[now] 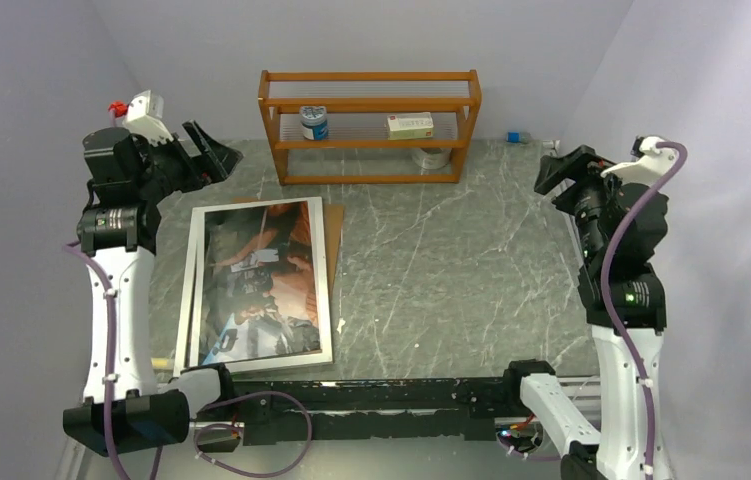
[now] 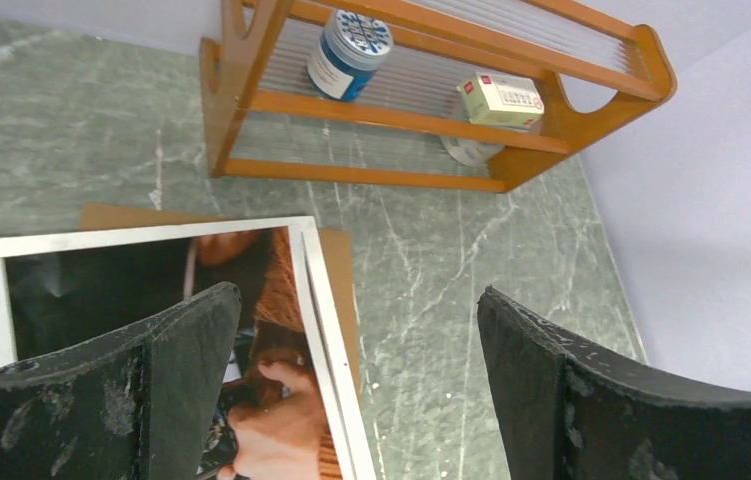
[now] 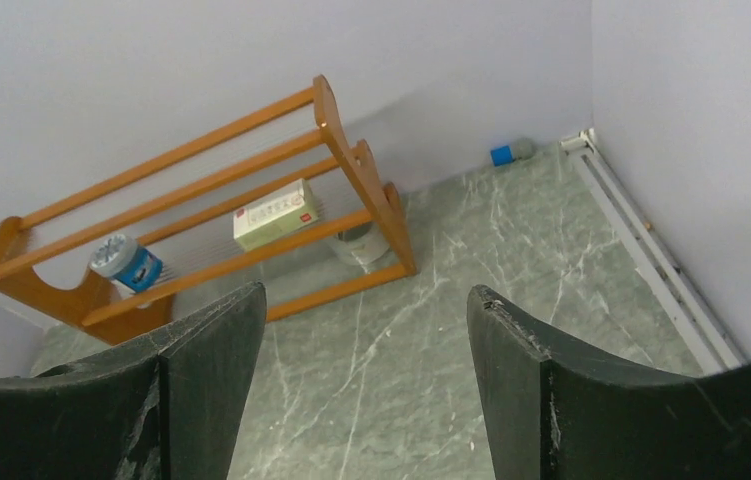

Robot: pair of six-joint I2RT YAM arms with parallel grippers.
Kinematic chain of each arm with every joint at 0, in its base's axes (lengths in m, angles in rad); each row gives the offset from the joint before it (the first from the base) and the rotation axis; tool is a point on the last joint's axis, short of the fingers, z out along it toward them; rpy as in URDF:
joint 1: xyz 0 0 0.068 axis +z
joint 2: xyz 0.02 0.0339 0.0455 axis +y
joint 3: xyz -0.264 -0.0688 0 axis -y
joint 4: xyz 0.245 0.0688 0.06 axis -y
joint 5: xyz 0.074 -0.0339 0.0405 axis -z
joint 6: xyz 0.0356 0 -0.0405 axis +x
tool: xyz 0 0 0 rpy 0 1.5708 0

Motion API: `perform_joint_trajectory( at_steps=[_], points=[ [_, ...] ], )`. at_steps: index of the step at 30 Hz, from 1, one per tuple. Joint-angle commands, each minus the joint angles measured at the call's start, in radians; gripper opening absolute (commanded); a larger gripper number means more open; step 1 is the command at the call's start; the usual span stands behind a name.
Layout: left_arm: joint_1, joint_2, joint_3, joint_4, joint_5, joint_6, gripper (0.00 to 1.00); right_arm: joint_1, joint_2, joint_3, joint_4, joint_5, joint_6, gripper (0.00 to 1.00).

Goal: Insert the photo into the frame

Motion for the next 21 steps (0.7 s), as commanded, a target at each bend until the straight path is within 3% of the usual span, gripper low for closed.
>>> perform_joint_trajectory(
  at_steps=[1, 7, 11, 19, 21],
  points=[
    [-0.002, 0.029, -0.05, 0.094, 0.075, -0.058, 0.94, 0.003, 0.039, -0.02, 0.022, -0.048, 0.03, 0.8],
    [-0.012, 0.068, -0.16, 0.166, 0.125, -0.172, 0.94, 0.003, 0.059, -0.103, 0.076, -0.144, 0.09, 0.83],
    [-0.066, 0.142, -0.178, 0.122, 0.086, -0.202, 0.94, 0.003, 0.068, -0.173, 0.113, -0.218, 0.124, 0.82],
    [-0.26, 0.249, -0.271, 0.045, -0.091, -0.257, 0.86, 0.003, 0.162, -0.266, 0.081, -0.317, 0.219, 0.75],
    [-0.304, 0.271, -0.293, 0.052, -0.11, -0.266, 0.84, 0.003, 0.198, -0.274, 0.06, -0.33, 0.236, 0.68]
  ],
)
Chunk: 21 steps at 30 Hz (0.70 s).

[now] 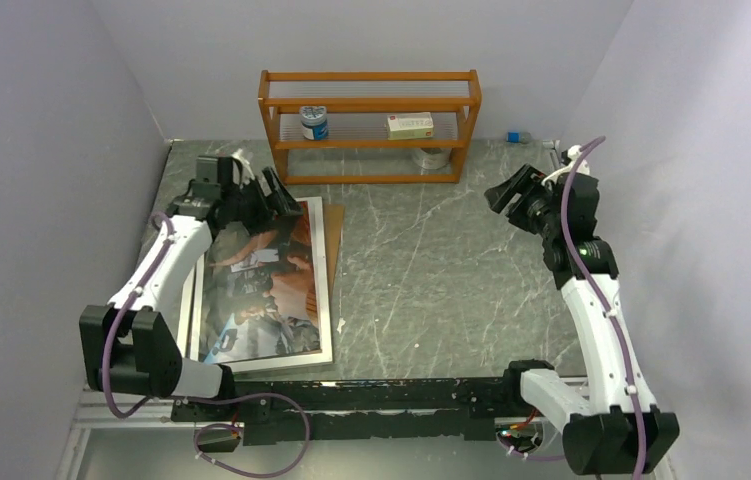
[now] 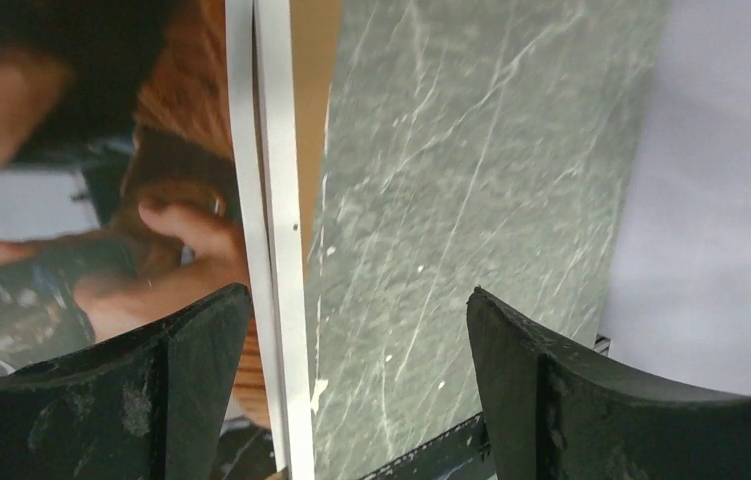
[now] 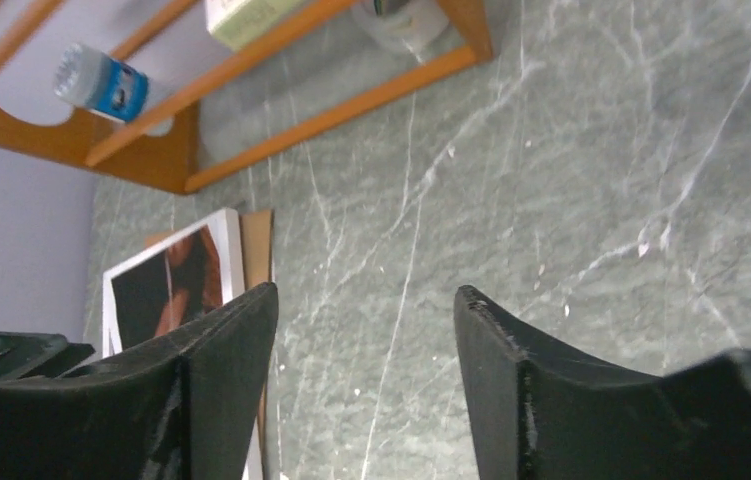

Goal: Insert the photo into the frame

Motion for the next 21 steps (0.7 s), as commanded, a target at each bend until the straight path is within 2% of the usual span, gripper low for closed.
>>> perform_joint_trajectory(
  at_steps=[1, 8, 15, 21],
  points=[
    [-0.092, 0.033, -0.04, -0.017, -0.099, -0.047, 0.83, 0.002, 0.066, -0.023, -0.011, -0.058, 0.076, 0.65],
    [-0.271, 0.178, 0.001, -0.118, -0.31, -0.033, 0.7, 0.002, 0.108, -0.113, 0.001, -0.044, 0.146, 0.58],
    [-0.354, 0.329, 0.033, -0.149, -0.367, -0.062, 0.66, 0.003, 0.127, -0.17, 0.0, -0.042, 0.195, 0.55],
    [-0.42, 0.436, 0.105, -0.201, -0.439, -0.083, 0.58, 0.002, 0.123, -0.195, -0.022, -0.034, 0.2, 0.53]
  ],
)
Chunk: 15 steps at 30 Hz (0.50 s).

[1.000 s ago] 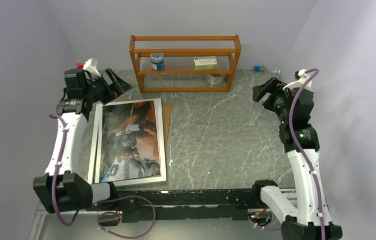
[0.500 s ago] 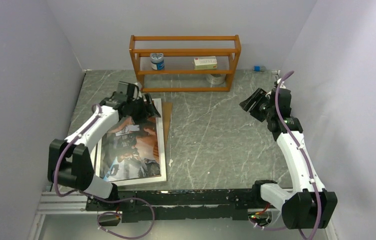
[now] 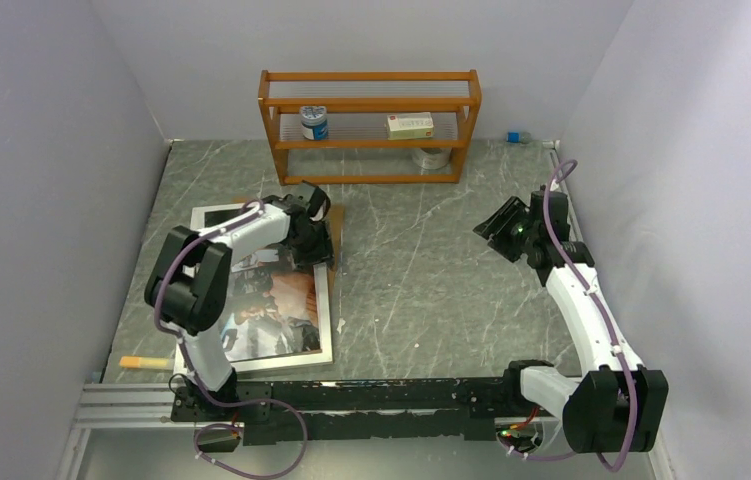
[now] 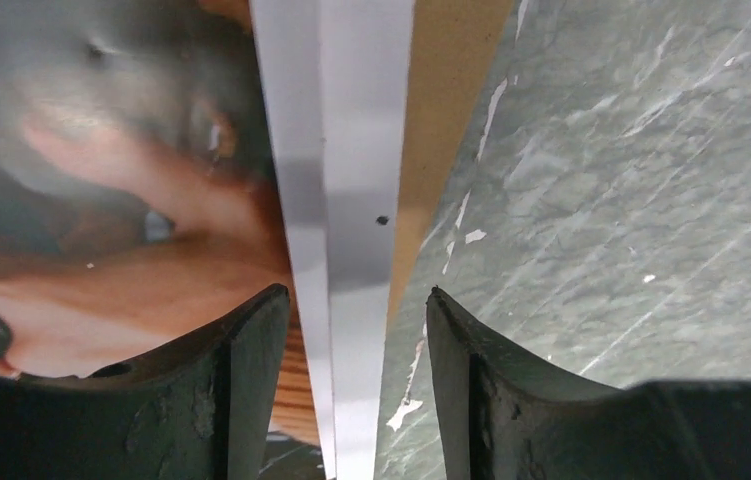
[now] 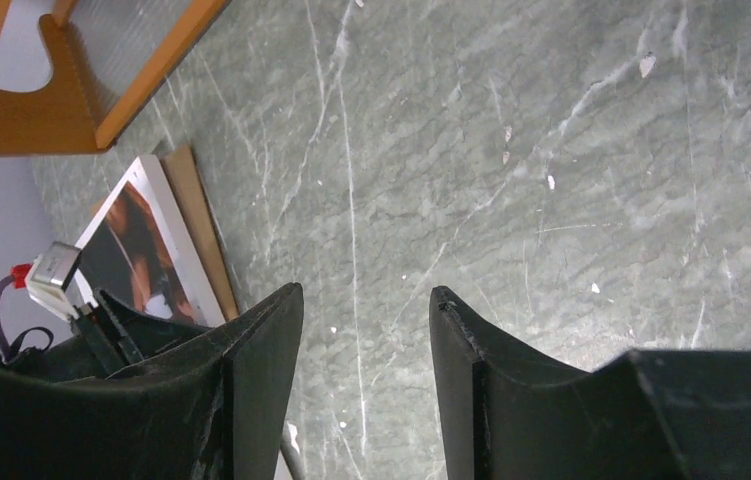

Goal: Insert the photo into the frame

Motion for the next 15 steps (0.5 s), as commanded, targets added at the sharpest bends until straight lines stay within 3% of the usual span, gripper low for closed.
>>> perform_joint_trajectory(
  at_steps=[1, 6, 13, 15],
  points=[
    [-0.059, 0.039, 0.088, -0.063, -0.118, -0.039, 0.56, 0.003, -0.016, -0.02, 0.01, 0.0, 0.02, 0.52],
    [-0.105, 0.11, 0.161, -0.14, -0.232, -0.065, 0.47, 0.003, -0.057, -0.056, 0.022, 0.007, 0.031, 0.51],
    [-0.125, 0.173, 0.208, -0.209, -0.284, -0.09, 0.38, 0.002, -0.091, -0.072, 0.007, 0.022, 0.027, 0.51],
    [-0.126, 0.171, 0.205, -0.206, -0.283, -0.089, 0.29, 0.003, -0.096, -0.073, 0.003, 0.023, 0.025, 0.51]
  ],
)
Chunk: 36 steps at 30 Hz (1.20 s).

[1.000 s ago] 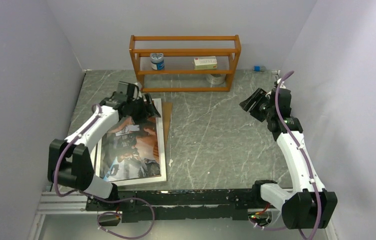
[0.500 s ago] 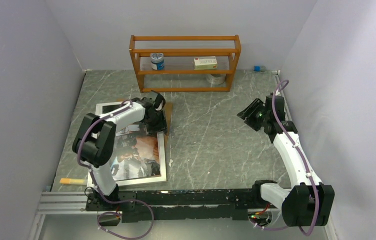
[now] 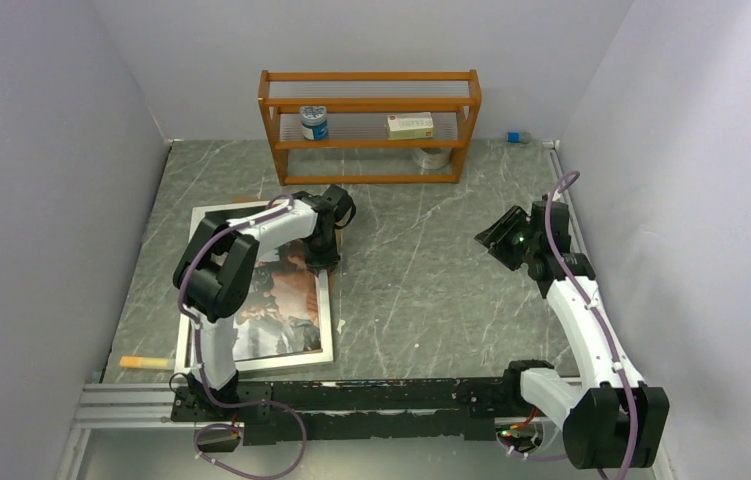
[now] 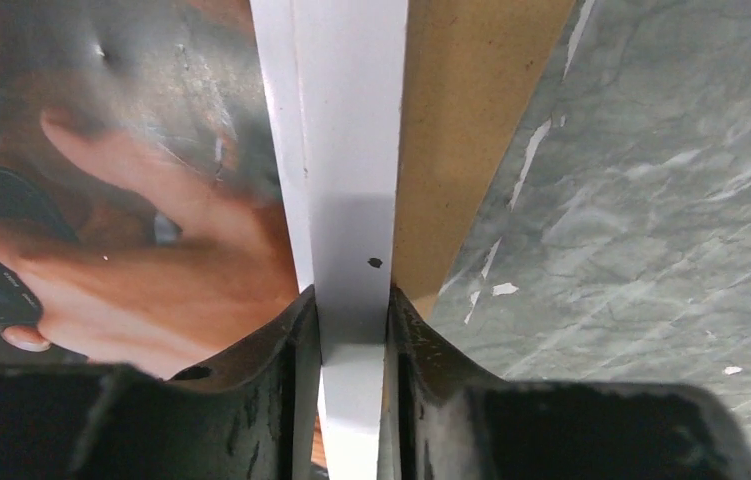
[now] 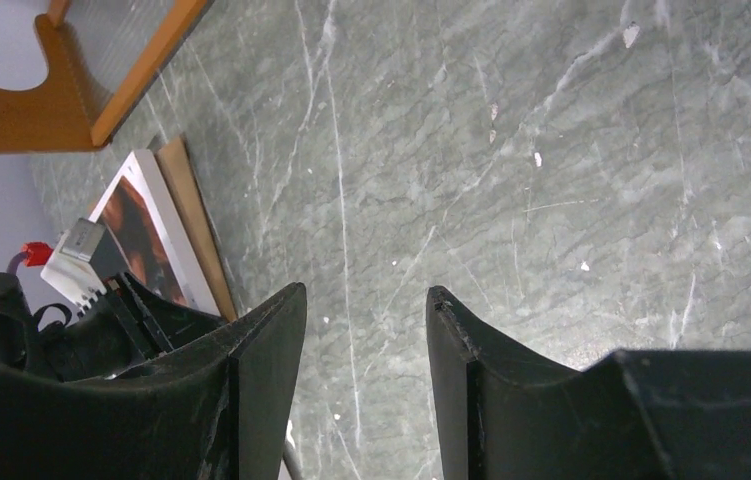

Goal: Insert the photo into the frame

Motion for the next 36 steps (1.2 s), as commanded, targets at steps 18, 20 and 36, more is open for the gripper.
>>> perform_joint_trajectory(
  at_steps=[18, 20, 36],
  points=[
    [-0.006, -0.393, -0.005, -0.04, -0.039, 0.015, 0.03, 0.006, -0.033, 0.022, -0.016, -0.003, 0.009, 0.51],
    [-0.005, -0.432, -0.015, -0.057, -0.084, 0.014, 0.02, 0.006, -0.038, 0.022, -0.014, -0.014, 0.009, 0.51],
    [-0.002, -0.628, 0.166, -0.411, -0.251, 0.072, 0.02, 0.037, -0.035, 0.044, -0.027, -0.095, 0.069, 0.53]
  ],
)
